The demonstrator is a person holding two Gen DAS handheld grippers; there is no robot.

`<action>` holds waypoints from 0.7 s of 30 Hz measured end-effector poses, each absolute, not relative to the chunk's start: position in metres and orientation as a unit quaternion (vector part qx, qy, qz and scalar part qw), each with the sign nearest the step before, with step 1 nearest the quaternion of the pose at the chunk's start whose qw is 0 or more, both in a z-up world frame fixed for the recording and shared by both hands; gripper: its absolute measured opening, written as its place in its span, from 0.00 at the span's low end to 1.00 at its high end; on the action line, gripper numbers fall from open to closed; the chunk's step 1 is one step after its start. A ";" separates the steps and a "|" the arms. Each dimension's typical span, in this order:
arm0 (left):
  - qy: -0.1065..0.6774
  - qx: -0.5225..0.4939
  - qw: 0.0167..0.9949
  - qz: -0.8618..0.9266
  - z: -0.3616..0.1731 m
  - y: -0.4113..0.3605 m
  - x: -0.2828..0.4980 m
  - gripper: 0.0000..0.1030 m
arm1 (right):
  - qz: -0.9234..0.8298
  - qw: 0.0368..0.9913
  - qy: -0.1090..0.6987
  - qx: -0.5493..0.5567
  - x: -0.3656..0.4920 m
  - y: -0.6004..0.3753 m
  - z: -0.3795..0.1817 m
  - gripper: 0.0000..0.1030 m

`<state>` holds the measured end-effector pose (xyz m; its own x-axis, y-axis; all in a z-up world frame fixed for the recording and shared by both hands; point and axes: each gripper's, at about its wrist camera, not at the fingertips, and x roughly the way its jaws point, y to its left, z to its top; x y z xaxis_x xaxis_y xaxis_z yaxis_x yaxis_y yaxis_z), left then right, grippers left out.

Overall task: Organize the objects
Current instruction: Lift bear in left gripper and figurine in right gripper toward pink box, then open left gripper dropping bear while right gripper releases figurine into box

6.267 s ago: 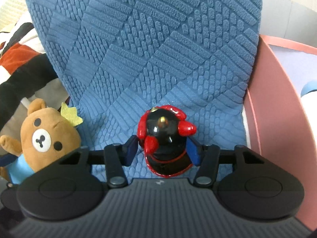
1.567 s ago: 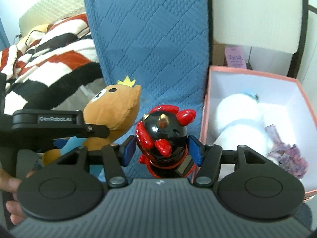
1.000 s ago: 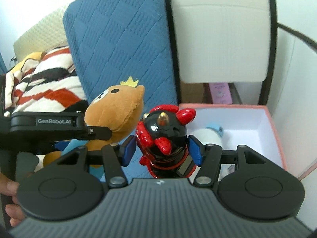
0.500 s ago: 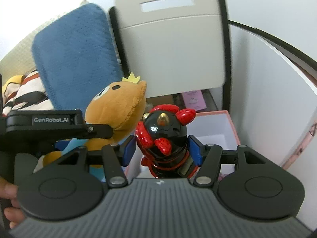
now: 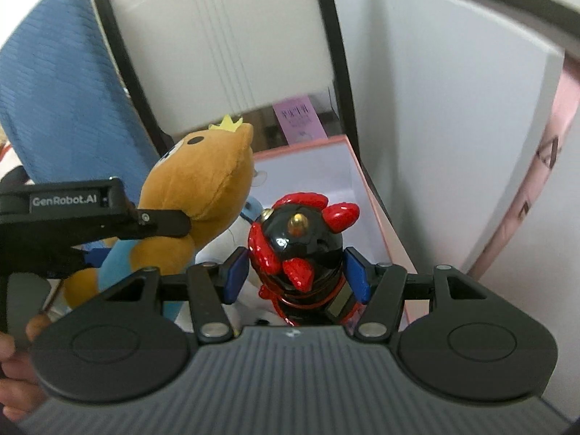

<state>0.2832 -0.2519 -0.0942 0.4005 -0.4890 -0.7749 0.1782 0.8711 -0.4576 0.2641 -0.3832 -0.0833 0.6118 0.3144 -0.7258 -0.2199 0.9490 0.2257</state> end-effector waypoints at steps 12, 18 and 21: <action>0.530 -0.109 0.815 -0.207 -0.135 -0.276 0.292 0.79 | 0.136 0.872 0.465 0.068 0.288 -0.399 -0.152 0.59; 0.536 -0.104 0.808 -0.222 -0.133 -0.280 0.296 0.91 | 0.135 0.870 0.470 0.060 0.294 -0.397 -0.155 0.59; 0.531 -0.103 0.812 -0.219 -0.124 -0.275 0.292 0.92 | 0.139 0.876 0.458 0.062 0.294 -0.396 -0.146 0.60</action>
<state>0.2920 -0.2748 -0.1237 0.3394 -0.4650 -0.8176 0.2454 0.8829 -0.4003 0.2940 -0.3962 -0.1459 0.5424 0.2998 -0.7848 -0.1871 0.9538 0.2350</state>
